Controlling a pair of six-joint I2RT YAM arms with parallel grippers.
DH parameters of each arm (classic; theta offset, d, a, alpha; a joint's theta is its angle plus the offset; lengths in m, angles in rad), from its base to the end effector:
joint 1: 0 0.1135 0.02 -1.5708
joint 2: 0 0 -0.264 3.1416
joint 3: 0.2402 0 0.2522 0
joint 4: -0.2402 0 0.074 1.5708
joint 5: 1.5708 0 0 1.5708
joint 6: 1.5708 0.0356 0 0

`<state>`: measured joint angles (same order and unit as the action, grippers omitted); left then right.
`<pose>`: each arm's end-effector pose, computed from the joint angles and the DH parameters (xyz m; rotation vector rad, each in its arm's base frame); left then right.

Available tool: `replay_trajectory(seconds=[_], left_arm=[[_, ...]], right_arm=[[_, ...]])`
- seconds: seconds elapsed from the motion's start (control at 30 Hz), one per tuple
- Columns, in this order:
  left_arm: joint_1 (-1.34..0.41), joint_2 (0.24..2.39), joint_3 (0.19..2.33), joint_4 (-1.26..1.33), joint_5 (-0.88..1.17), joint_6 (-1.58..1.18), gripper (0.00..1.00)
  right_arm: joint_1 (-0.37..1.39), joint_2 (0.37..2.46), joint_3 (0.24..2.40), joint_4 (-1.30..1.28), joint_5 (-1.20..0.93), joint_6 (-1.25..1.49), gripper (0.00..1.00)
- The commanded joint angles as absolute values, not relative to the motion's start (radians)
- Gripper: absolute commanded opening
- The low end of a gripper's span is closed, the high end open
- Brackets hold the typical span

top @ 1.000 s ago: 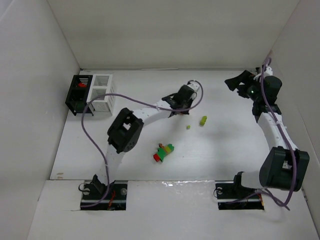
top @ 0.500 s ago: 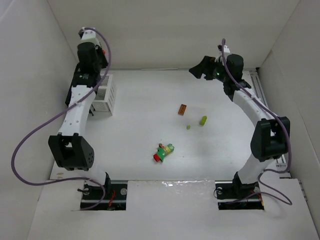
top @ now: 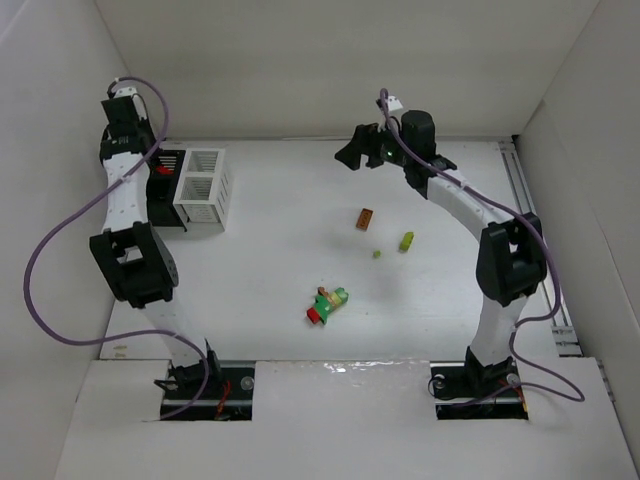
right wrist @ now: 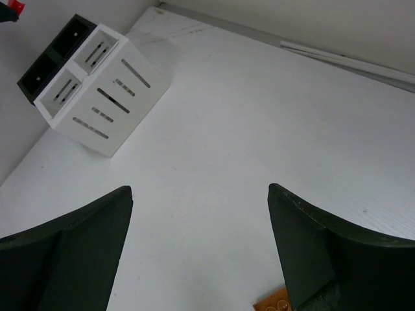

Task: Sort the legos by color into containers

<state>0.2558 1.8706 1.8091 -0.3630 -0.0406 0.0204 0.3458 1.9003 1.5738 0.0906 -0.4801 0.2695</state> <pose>0.4311 0.1142 0.3654 -0.2610 1.9844 0.2181 0.4266 0.1712 0.3169 -0.4230 1.8170 0.8645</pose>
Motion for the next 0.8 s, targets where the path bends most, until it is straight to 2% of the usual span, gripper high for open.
replay_trajectory(seconds=[0.0,0.27,0.57,0.73,0.77], left_arm=[[0.282,1.903,1.900,-0.405,-0.037,0.054,0.00],[0.314,2.032,2.048,-0.471,0.057,0.087,0.00],[0.314,2.103,2.077,-0.468,0.140,0.098,0.09],[0.314,2.125,2.088,-0.492,0.172,0.089,0.17],[0.314,2.134,2.088,-0.492,0.172,0.089,0.24]], right_arm=[[0.363,1.893,1.609,0.115,-0.479,0.227,0.89],[0.373,1.893,1.600,0.097,-0.460,0.200,0.89],[0.391,1.875,1.582,0.078,-0.430,0.169,0.90],[0.400,1.865,1.572,0.078,-0.411,0.150,0.90],[0.400,1.856,1.572,0.078,-0.411,0.141,0.90]])
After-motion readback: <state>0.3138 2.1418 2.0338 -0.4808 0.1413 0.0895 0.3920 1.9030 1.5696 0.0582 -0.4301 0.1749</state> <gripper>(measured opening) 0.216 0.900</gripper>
